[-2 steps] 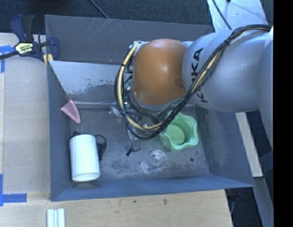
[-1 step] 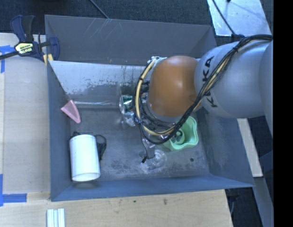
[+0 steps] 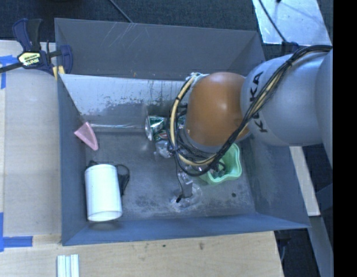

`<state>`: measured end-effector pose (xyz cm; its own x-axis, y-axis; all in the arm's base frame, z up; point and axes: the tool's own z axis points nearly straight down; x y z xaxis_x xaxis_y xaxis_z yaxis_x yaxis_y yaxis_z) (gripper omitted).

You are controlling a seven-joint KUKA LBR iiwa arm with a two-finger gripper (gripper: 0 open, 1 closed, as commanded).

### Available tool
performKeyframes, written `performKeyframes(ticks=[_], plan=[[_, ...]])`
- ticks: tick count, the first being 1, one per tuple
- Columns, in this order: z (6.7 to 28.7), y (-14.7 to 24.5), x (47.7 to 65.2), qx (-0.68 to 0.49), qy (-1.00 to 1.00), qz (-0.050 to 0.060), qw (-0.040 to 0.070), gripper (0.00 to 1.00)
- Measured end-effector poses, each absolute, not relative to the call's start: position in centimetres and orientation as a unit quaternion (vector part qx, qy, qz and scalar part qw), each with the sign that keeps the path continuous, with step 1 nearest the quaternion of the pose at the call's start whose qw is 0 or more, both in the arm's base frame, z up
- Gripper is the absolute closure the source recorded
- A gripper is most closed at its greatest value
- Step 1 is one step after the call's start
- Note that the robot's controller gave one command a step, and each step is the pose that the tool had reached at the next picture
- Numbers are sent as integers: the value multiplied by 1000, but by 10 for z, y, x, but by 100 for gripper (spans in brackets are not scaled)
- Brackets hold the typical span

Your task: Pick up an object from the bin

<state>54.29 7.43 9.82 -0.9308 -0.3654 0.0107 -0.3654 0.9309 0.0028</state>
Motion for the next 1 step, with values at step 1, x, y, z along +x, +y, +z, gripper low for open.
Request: performKeyframes(ticks=[1], plan=[[170,43,543,164,-986,-1,1,0]])
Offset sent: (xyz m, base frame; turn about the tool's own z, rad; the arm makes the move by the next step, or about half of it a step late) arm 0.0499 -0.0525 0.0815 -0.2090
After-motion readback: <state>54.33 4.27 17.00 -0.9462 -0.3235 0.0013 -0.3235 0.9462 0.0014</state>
